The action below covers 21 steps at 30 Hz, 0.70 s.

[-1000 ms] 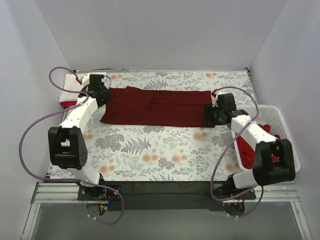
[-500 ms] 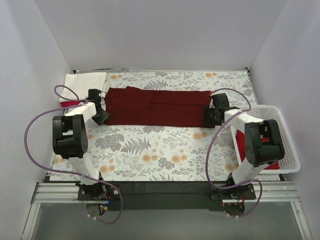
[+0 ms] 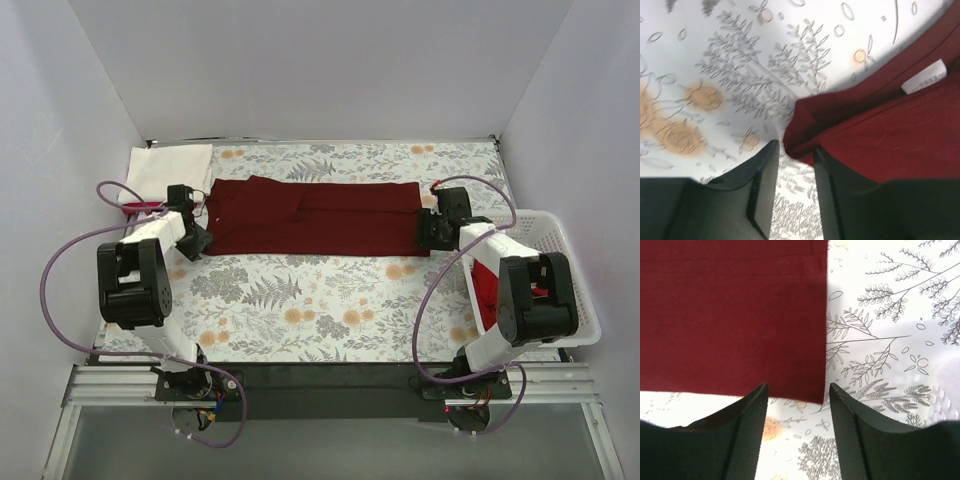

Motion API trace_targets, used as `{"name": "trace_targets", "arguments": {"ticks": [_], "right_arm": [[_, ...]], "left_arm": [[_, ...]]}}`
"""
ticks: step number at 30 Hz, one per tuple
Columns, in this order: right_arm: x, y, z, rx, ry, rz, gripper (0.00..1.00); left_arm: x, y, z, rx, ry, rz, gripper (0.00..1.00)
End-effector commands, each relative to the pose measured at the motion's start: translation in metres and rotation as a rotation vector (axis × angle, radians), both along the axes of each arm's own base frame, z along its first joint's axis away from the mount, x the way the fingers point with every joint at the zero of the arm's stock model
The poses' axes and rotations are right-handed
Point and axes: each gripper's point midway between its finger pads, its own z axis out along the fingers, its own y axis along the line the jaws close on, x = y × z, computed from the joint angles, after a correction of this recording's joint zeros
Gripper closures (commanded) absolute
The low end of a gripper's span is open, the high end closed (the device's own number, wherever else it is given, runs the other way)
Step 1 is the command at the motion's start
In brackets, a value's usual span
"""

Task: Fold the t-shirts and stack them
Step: Fold the tshirt

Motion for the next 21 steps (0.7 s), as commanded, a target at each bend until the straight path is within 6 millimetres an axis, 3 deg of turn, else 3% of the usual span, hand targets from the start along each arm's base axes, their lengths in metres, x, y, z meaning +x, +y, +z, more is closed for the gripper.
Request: {"name": "trace_targets", "arguments": {"ticks": [1,3,7,10,11,17,21], "right_arm": [[0.010,0.017,0.041,0.012,-0.098,0.072,0.40],[0.009,0.033,0.048,0.050,-0.111,0.122,0.36],[0.018,0.049,0.053,0.059,-0.122,0.182,0.35],[0.023,0.055,0.041,0.048,-0.096,0.206,0.35],[0.027,0.057,0.042,0.045,-0.100,0.215,0.35],[0.028,0.058,0.015,0.025,-0.034,0.224,0.35],[0.002,0.053,-0.011,0.003,0.101,0.207,0.34]], "left_arm": [[-0.011,0.005,0.039,0.024,-0.071,0.005,0.64],[-0.012,0.004,0.051,0.026,-0.101,-0.005,0.57],[-0.007,-0.006,0.081,0.025,-0.186,-0.033,0.53],[0.006,-0.031,0.096,0.011,-0.230,-0.111,0.54],[0.015,-0.048,0.097,0.008,-0.231,-0.160,0.53],[0.039,-0.080,0.069,0.006,-0.150,-0.250,0.53],[0.053,-0.083,0.045,0.013,-0.103,-0.258,0.53]]}}
